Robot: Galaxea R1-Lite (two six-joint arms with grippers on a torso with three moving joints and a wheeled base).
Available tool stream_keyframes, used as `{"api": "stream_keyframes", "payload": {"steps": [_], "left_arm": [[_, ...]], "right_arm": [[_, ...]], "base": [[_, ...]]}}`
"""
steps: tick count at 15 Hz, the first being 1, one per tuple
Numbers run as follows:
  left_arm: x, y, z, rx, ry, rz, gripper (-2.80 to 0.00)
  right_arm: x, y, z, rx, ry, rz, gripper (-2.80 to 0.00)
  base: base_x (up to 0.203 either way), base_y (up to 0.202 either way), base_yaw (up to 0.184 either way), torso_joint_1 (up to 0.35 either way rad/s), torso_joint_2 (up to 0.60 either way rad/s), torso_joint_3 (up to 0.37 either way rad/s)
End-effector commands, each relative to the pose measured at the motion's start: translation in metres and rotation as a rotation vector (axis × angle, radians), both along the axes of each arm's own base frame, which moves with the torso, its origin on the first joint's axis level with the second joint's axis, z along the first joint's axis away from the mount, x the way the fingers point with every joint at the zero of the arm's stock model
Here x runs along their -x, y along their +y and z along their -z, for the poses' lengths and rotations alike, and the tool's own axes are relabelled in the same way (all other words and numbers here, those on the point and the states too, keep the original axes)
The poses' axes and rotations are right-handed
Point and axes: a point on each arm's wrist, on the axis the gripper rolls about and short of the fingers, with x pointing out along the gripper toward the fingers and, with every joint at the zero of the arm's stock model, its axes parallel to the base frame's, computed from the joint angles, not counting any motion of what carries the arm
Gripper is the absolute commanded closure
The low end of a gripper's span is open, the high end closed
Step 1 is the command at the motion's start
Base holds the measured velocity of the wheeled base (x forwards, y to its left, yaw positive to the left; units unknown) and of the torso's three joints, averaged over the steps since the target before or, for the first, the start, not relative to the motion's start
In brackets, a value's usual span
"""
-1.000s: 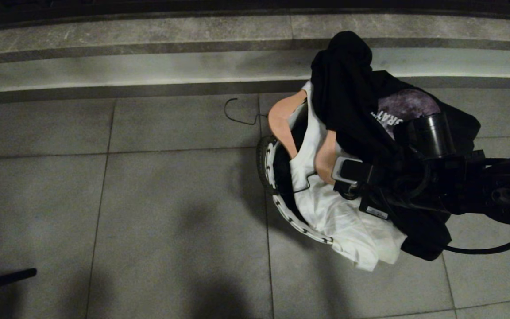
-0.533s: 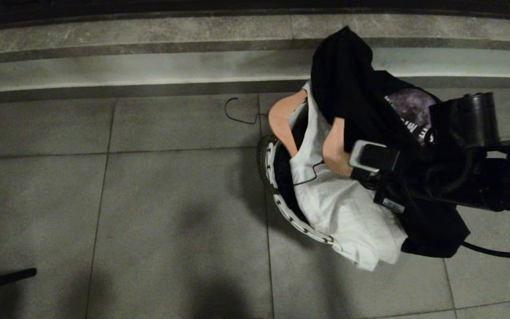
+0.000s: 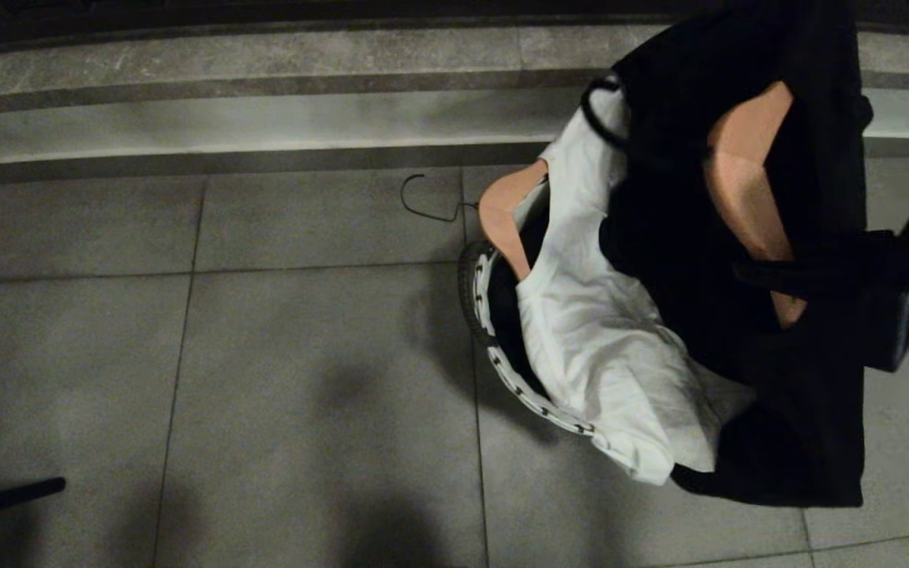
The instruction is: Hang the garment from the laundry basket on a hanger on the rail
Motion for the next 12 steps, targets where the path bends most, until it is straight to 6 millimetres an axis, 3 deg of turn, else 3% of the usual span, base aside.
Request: {"api": "stream_keyframes", "payload": {"steps": [1,4,7,10,12], "left_arm": [[0.000,0.000,0.000,0.000,0.002,0.000,0.00],[0.000,0.000,0.000,0.000,0.002,-0.001,0.00],[0.000,0.000,0.000,0.000,0.000,-0.001,0.00],[0.000,0.000,0.000,0.000,0.001,0.000,0.00],[0.000,0.000,0.000,0.000,0.000,0.000,0.00]], "right_arm": [[0.034,-0.012,-0.015,-0.162,-0.016,-0.036,0.00],[0.056,-0.022,-0.012,-0.213,-0.027,0.008,0.00],[0.066,-0.036,-0.004,-0.163,-0.080,0.259,0.00],[0.093,-0.052,0.000,-0.184,-0.146,0.382,0.00],[0.100,-0.061,0.009,-0.209,-0.148,0.520,0.00]], "base": [[0.000,0.000,0.000,0.000,0.00,0.000],[0.000,0.000,0.000,0.000,0.00,0.000],[0.000,0.000,0.000,0.000,0.00,0.000],[0.000,0.000,0.000,0.000,0.00,0.000],[0.000,0.000,0.000,0.000,0.00,0.000]]}}
